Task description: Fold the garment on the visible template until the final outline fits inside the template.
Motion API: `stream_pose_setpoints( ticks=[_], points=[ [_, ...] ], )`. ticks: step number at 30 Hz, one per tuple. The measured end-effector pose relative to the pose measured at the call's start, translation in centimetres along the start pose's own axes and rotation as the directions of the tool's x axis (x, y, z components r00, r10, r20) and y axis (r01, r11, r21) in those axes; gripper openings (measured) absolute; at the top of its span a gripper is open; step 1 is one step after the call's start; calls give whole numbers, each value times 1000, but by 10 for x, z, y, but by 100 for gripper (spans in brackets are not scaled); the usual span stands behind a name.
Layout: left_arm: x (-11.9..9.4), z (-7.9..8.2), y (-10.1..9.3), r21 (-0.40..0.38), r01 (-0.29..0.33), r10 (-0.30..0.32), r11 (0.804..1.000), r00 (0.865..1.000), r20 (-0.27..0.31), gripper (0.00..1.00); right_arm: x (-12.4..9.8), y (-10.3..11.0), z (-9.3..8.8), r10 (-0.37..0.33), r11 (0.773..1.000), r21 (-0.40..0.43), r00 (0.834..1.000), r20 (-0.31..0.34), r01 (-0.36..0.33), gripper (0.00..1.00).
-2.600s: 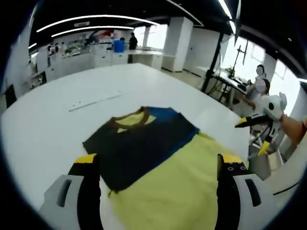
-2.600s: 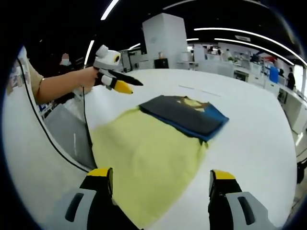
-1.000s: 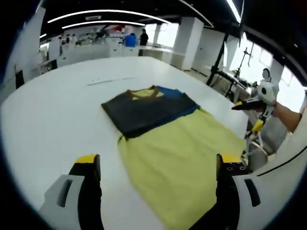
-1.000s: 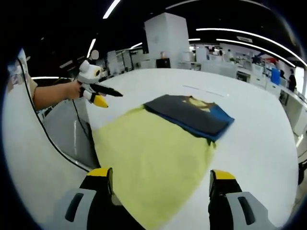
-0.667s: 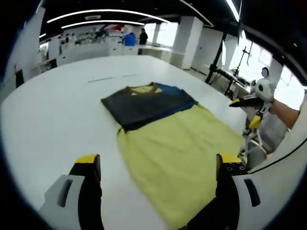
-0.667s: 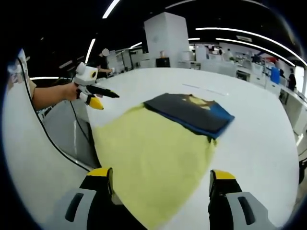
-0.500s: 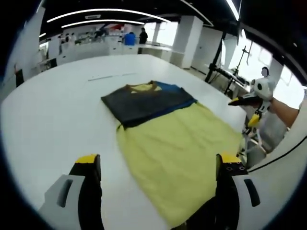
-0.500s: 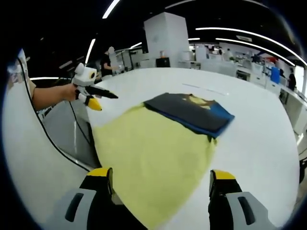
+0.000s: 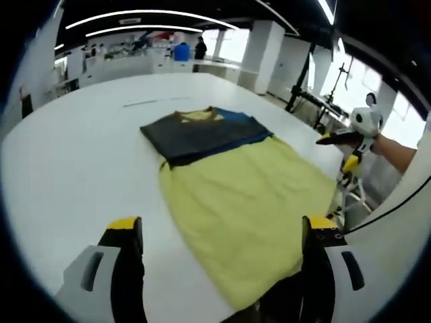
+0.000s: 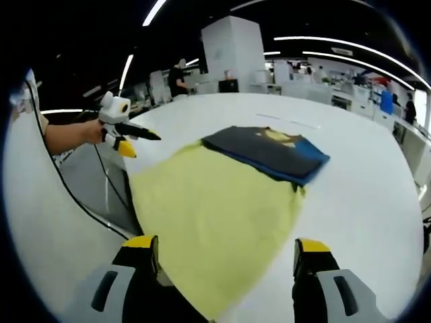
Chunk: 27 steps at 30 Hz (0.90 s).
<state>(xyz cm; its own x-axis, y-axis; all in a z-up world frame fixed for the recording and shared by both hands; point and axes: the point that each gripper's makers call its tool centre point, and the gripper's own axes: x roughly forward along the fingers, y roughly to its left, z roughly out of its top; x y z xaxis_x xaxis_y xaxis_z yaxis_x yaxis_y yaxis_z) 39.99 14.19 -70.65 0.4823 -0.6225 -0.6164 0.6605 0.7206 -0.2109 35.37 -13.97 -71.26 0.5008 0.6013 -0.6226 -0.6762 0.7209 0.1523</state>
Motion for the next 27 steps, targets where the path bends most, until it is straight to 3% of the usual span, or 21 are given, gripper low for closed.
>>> stream_pose_setpoints(
  ticks=[10,27],
  points=[
    [-2,-15,-2,-13,2,-2,1000,1000,-13,92,0,-3,-8,4,1000,4,1000,-2,-4,80],
    [-1,-39,-10,-20,22,-23,1000,999,-46,87,0,-10,-36,1,999,32,1000,-25,0,77]
  ],
)
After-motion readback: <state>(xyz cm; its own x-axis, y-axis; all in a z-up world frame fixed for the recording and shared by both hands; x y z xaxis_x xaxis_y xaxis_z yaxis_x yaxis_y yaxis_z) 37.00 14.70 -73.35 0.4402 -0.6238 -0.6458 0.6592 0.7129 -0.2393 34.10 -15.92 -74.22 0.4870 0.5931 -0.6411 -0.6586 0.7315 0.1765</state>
